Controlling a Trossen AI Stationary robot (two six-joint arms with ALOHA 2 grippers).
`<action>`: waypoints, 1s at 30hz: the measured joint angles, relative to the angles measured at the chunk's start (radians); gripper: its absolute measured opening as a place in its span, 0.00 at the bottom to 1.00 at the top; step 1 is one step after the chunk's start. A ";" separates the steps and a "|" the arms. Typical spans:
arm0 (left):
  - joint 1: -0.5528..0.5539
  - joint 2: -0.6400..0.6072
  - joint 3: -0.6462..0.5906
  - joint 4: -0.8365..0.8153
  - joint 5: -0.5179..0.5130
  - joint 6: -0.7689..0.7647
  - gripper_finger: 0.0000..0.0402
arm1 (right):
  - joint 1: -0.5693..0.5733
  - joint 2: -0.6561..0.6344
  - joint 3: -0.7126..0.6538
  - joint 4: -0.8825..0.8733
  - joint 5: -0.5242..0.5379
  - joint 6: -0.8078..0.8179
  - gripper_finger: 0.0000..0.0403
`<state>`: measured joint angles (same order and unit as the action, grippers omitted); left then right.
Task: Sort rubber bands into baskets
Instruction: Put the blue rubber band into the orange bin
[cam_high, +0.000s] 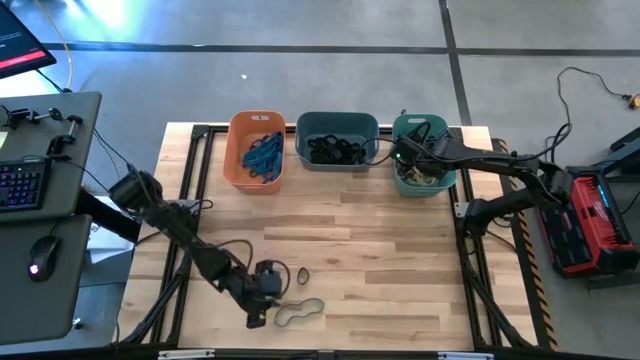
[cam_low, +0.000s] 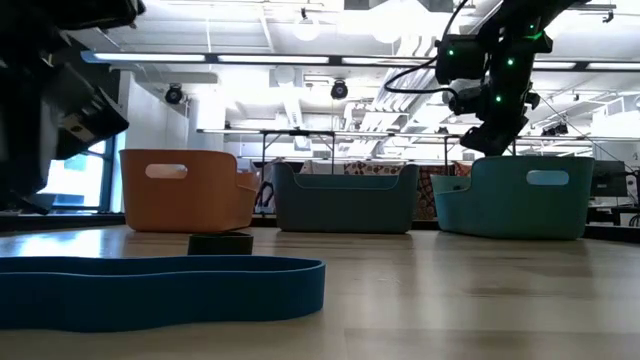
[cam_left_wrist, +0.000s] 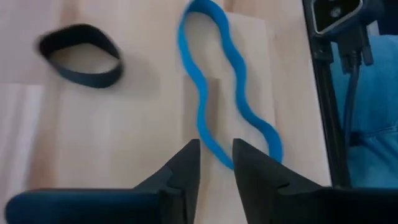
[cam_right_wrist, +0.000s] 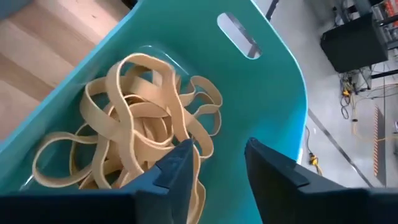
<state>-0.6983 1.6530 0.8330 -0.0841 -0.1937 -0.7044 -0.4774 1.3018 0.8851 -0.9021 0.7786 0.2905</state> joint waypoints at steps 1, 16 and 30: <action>-0.004 0.016 0.014 -0.002 0.004 -0.002 0.23 | 0.000 0.000 0.000 0.000 -0.003 0.000 0.34; -0.009 0.175 0.075 0.017 0.020 -0.152 0.35 | 0.000 0.000 0.000 0.001 -0.004 0.000 0.36; 0.002 0.139 0.073 -0.066 -0.035 -0.053 0.02 | 0.000 0.000 0.000 -0.025 -0.050 0.053 0.36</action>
<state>-0.6960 1.7923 0.9058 -0.1505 -0.2284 -0.7574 -0.4774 1.3022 0.8852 -0.9270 0.7288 0.3430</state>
